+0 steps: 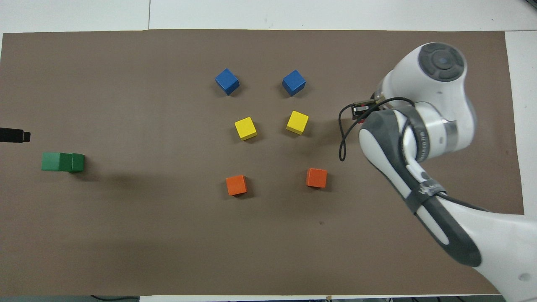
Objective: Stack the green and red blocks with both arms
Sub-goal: 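Carry red toward the first red with the right gripper while the left gripper withdraws, then lower the red block onto the first red block with the right gripper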
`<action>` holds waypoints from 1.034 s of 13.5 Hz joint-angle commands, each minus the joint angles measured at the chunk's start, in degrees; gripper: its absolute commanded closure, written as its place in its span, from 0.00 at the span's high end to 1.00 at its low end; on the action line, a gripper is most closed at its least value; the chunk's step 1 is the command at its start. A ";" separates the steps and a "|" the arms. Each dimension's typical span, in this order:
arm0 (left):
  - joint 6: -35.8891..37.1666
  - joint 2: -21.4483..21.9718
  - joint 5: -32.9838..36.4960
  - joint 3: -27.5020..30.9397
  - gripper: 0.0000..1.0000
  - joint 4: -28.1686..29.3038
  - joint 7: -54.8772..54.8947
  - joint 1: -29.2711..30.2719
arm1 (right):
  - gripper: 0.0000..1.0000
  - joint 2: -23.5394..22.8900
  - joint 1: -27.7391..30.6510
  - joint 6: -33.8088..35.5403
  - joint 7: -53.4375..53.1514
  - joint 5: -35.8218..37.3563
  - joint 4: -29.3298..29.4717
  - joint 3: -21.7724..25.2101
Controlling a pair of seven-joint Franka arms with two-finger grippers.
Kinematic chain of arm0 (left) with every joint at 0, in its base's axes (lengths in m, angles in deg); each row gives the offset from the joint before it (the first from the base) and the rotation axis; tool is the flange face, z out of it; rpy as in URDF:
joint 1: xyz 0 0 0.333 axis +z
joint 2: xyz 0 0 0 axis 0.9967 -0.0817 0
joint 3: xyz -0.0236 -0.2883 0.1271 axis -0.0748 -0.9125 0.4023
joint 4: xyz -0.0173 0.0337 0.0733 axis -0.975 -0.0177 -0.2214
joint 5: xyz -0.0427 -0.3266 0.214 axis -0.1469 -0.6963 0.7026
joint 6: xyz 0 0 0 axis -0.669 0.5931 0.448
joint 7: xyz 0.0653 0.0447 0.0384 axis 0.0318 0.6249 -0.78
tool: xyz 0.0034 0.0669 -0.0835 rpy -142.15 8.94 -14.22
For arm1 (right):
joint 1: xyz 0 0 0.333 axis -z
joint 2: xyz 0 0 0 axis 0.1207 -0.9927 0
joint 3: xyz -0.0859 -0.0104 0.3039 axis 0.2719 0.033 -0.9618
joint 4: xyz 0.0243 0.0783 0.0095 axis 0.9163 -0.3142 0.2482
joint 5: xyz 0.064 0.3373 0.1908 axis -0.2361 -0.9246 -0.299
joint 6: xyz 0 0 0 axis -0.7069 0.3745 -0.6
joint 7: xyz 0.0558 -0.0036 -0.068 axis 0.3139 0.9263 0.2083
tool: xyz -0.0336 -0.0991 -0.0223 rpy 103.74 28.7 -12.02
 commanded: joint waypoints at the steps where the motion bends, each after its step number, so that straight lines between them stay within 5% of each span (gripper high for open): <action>1: 6.57 -0.06 2.61 0.29 1.00 -5.09 -6.77 -3.25 | 0.00 7.22 7.46 6.13 9.75 0.38 -1.71 -0.72; 6: 20.18 0.03 2.53 0.12 1.00 -11.51 -9.25 -5.19 | 0.00 8.55 13.82 7.03 16.47 0.38 -3.72 -0.63; 8: 25.28 0.03 2.18 0.12 1.00 -13.45 -9.78 -5.37 | 0.00 10.30 14.17 1.08 17.17 0.38 -9.32 -0.63; 14: 25.22 0.12 2.44 -0.06 1.00 -13.89 -10.04 -7.04 | 0.00 10.66 14.26 -6.33 19.98 0.46 -16.46 -0.63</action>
